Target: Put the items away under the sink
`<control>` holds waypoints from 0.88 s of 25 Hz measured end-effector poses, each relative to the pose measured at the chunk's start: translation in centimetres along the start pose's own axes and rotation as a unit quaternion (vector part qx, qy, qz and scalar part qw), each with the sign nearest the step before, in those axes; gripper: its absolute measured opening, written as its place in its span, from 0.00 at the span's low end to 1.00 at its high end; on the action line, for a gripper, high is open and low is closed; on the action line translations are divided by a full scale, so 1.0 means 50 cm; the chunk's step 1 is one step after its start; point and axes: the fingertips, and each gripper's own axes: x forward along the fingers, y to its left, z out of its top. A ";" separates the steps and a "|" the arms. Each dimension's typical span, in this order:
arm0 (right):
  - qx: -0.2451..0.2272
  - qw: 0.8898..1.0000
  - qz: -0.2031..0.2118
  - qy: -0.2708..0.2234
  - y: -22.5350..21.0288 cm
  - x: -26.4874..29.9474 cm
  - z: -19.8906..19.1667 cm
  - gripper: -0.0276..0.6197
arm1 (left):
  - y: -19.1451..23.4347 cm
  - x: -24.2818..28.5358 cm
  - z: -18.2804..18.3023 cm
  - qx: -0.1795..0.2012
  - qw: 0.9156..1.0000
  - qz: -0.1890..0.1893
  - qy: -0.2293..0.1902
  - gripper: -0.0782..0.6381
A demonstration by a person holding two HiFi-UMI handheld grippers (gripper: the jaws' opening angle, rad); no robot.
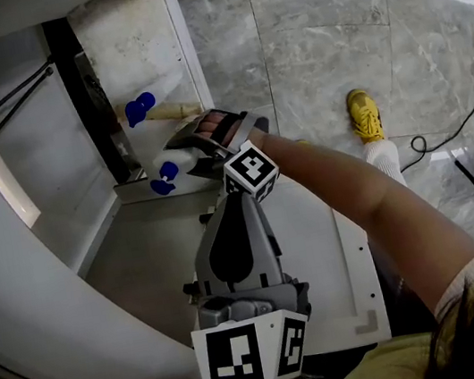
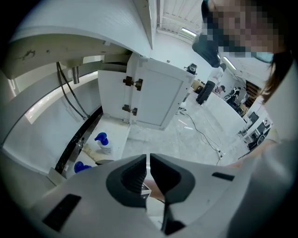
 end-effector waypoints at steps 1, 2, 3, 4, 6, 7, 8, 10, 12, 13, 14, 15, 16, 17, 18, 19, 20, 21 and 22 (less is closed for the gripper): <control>-0.008 1.000 0.000 0.007 0.006 0.001 -0.013 0.44 | 0.000 0.000 0.001 -0.001 1.000 0.000 -0.001 0.17; -0.013 1.000 0.000 0.012 0.011 0.001 -0.023 0.44 | 0.000 0.000 0.002 -0.001 1.000 0.000 -0.003 0.17; -0.012 1.000 0.002 0.016 0.014 -0.001 -0.029 0.44 | 0.000 0.000 0.002 -0.002 1.000 -0.001 -0.004 0.17; -0.007 1.000 0.004 0.020 0.016 -0.003 -0.032 0.44 | -0.001 0.000 0.003 -0.003 1.000 -0.003 -0.005 0.17; 0.005 1.000 0.010 0.026 0.018 -0.007 -0.035 0.44 | -0.001 -0.001 0.005 -0.003 1.000 -0.004 -0.007 0.17; 0.011 0.999 0.012 0.028 0.017 -0.011 -0.034 0.44 | -0.001 -0.001 0.005 -0.003 1.000 -0.004 -0.008 0.17; 0.014 0.999 0.013 0.030 0.016 -0.015 -0.033 0.44 | -0.001 0.000 0.005 -0.003 1.000 -0.004 -0.008 0.17; 0.022 0.999 0.013 0.036 0.016 -0.023 -0.033 0.44 | -0.001 0.000 0.005 -0.001 1.000 -0.003 -0.009 0.17; 0.032 0.999 0.008 0.041 0.015 -0.031 -0.033 0.46 | -0.003 0.000 0.006 0.001 1.000 -0.003 -0.010 0.17; 0.035 0.998 0.005 0.044 0.013 -0.036 -0.033 0.46 | -0.004 0.001 0.007 0.003 1.000 -0.002 -0.011 0.17; 0.036 0.998 0.002 0.047 0.012 -0.042 -0.032 0.46 | -0.005 0.001 0.007 0.004 1.000 -0.002 -0.011 0.17; 0.034 0.998 -0.001 0.052 0.011 -0.046 -0.032 0.46 | -0.005 0.001 0.007 0.005 1.000 -0.001 -0.011 0.17; 0.031 0.998 -0.003 0.057 0.012 -0.050 -0.032 0.46 | -0.005 0.000 0.006 0.005 1.000 0.001 -0.011 0.17; 0.028 0.998 -0.003 0.063 0.015 -0.051 -0.033 0.46 | -0.005 -0.002 0.007 0.005 1.000 0.001 -0.011 0.17; 0.026 0.997 -0.001 0.067 0.019 -0.050 -0.034 0.45 | -0.007 -0.003 0.008 0.006 1.000 0.002 -0.012 0.17; 0.029 0.997 0.001 0.068 0.022 -0.049 -0.033 0.45 | -0.009 -0.004 0.010 0.008 1.000 0.001 -0.014 0.17; 0.036 0.997 0.002 0.066 0.021 -0.048 -0.028 0.45 | -0.012 -0.004 0.012 0.011 1.000 -0.001 -0.016 0.17; 0.047 0.997 0.002 0.062 0.018 -0.047 -0.021 0.45 | -0.015 -0.003 0.014 0.013 1.000 -0.003 -0.018 0.17; 0.059 0.997 0.003 0.056 0.016 -0.045 -0.014 0.45 | -0.018 -0.003 0.015 0.016 1.000 -0.005 -0.020 0.17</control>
